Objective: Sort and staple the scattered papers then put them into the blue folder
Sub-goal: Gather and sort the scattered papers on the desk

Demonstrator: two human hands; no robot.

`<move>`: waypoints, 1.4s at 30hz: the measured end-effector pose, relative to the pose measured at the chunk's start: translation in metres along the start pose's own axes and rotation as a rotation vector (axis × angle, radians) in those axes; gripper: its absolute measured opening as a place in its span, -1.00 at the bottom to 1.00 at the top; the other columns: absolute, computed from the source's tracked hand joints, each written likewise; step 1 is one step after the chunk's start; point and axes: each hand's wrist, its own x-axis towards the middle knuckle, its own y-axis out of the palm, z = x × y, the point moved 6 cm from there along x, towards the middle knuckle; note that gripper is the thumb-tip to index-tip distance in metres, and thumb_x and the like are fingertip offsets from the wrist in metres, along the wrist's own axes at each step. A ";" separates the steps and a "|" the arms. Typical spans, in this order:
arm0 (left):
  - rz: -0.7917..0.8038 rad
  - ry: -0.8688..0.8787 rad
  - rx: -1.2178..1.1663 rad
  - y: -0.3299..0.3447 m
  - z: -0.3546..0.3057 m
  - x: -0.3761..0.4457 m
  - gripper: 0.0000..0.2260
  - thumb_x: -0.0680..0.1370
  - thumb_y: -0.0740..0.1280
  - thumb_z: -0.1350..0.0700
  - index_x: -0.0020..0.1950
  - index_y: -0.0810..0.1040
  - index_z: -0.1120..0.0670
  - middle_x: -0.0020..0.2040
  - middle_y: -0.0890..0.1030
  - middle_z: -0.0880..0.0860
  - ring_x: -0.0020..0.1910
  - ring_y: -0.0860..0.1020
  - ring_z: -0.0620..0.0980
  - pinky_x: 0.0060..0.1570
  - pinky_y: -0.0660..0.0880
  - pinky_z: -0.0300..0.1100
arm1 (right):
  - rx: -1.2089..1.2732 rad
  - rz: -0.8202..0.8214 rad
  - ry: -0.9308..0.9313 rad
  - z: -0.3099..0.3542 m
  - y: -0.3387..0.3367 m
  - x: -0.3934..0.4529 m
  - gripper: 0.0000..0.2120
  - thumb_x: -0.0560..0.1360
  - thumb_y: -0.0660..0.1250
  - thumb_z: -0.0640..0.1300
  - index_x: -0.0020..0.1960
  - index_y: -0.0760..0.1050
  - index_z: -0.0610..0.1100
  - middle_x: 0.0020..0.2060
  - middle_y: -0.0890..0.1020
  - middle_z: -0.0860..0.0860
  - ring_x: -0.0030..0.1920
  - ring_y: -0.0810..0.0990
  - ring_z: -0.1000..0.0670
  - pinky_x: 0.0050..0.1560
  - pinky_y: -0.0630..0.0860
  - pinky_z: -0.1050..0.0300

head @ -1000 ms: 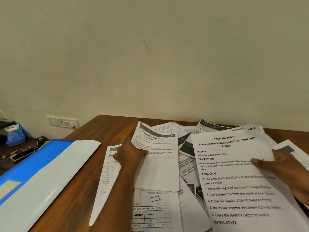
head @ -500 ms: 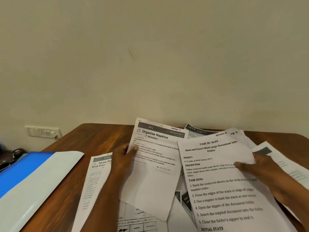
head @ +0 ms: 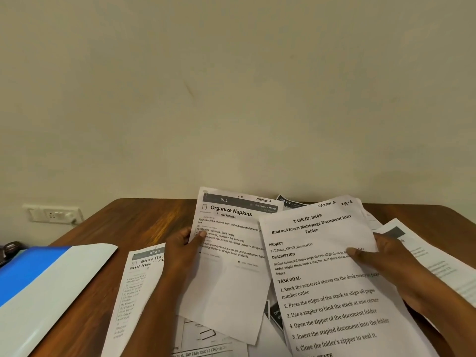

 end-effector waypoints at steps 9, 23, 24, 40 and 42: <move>0.105 0.036 0.034 0.041 -0.021 -0.025 -0.91 0.62 0.38 0.31 0.08 0.67 0.20 -0.15 0.78 -0.01 -0.18 0.76 -0.07 -0.27 0.63 -0.31 | 0.113 0.008 -0.038 -0.009 0.016 0.008 -0.54 0.35 0.66 -0.06 0.20 0.64 -0.10 0.01 0.78 -0.05 0.07 0.75 -0.12 0.10 0.62 -0.06; 0.160 0.030 0.047 0.076 -0.024 -0.041 -0.86 0.62 0.39 0.29 0.15 0.66 0.16 -0.12 0.78 -0.02 -0.17 0.76 -0.08 -0.28 0.62 -0.32 | 0.154 -0.002 -0.040 -0.010 0.018 0.009 -0.77 0.53 0.48 -0.29 0.16 0.64 -0.12 -0.02 0.78 -0.02 -0.02 0.77 -0.02 -0.06 0.63 0.13; 0.160 0.026 0.050 0.077 -0.025 -0.042 -0.87 0.62 0.38 0.29 0.13 0.66 0.14 -0.13 0.78 -0.02 -0.18 0.76 -0.08 -0.29 0.62 -0.31 | 0.156 -0.004 -0.042 -0.010 0.017 0.009 -0.78 0.53 0.48 -0.29 0.16 0.64 -0.12 -0.02 0.78 -0.02 -0.02 0.77 -0.03 -0.04 0.63 0.11; -0.136 -0.097 0.522 -0.044 -0.044 -0.013 -0.78 0.63 0.38 0.31 0.26 0.62 0.17 0.21 0.67 0.15 0.09 0.64 0.17 0.19 0.58 0.12 | 0.187 -0.014 -0.001 -0.005 -0.038 0.009 -0.02 -0.09 0.78 0.11 0.25 0.61 -0.24 0.02 0.76 -0.15 0.03 0.75 -0.18 0.15 0.62 -0.12; -0.209 -0.123 0.513 -0.064 -0.044 -0.013 -0.77 0.63 0.35 0.33 0.26 0.58 0.14 0.24 0.59 0.05 0.17 0.58 0.15 0.18 0.45 -0.10 | 0.205 -0.029 0.001 -0.004 -0.046 0.006 0.08 -0.18 0.79 0.11 0.26 0.60 -0.26 0.08 0.74 -0.20 0.12 0.72 -0.27 0.21 0.62 -0.20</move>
